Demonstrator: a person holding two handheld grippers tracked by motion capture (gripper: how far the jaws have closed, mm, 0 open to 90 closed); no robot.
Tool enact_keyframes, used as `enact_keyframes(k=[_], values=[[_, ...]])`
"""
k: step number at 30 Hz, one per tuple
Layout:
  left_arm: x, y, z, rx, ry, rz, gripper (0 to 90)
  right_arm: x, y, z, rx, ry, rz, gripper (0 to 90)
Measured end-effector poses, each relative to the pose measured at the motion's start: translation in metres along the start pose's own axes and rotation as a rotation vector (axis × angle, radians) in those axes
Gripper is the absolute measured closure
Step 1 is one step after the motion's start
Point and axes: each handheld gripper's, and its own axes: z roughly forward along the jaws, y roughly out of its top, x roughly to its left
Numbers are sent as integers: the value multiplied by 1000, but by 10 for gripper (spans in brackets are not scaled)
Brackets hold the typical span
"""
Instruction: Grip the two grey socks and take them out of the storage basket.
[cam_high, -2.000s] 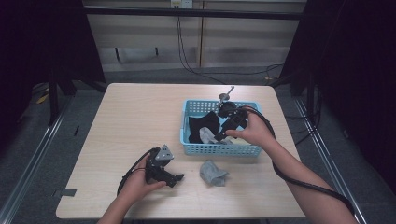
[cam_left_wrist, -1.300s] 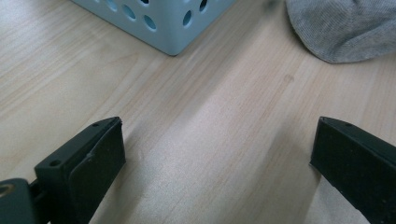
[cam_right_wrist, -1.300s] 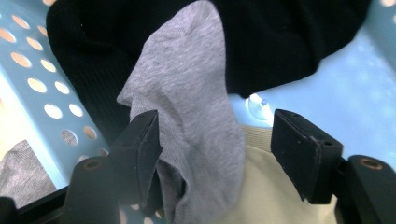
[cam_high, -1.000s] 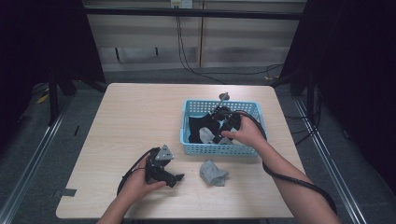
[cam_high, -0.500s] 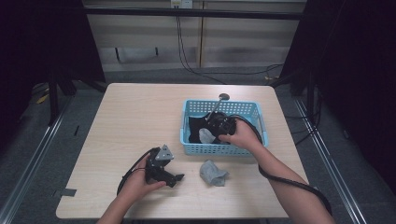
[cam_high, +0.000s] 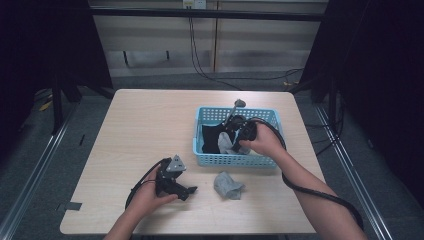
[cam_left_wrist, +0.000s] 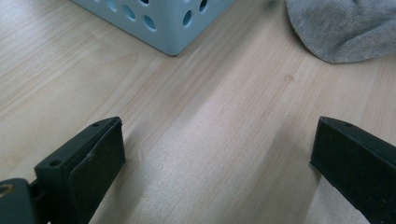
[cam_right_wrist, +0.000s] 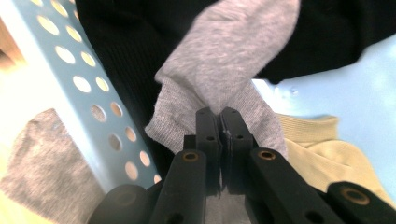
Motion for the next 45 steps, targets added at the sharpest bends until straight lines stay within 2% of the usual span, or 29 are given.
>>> enact_keyframes(k=[11,20,24,29,31,32,34,35,45], values=[[0,0,0,0,0,2,23,-10,-6,-31,-82,-12,29,879],[0,0,0,-1,-1,2,23,-8,-8,-48,-99,-19,16,879],[0,0,0,-1,-1,2,23,-3,-8,-55,-106,-16,11,879],[0,0,0,1,0,2,23,7,-12,-63,-124,-12,-26,879],[0,0,0,1,0,2,23,9,-12,-64,-122,-13,-17,879],[0,0,0,1,1,2,23,10,-13,-64,-127,-13,-39,879],[0,0,0,1,1,2,23,14,-14,-66,-124,-10,-40,879],[0,0,0,1,1,2,23,17,-15,-68,-132,-8,-58,879],[0,0,0,1,1,2,23,40,-21,-80,-145,4,-109,879]])
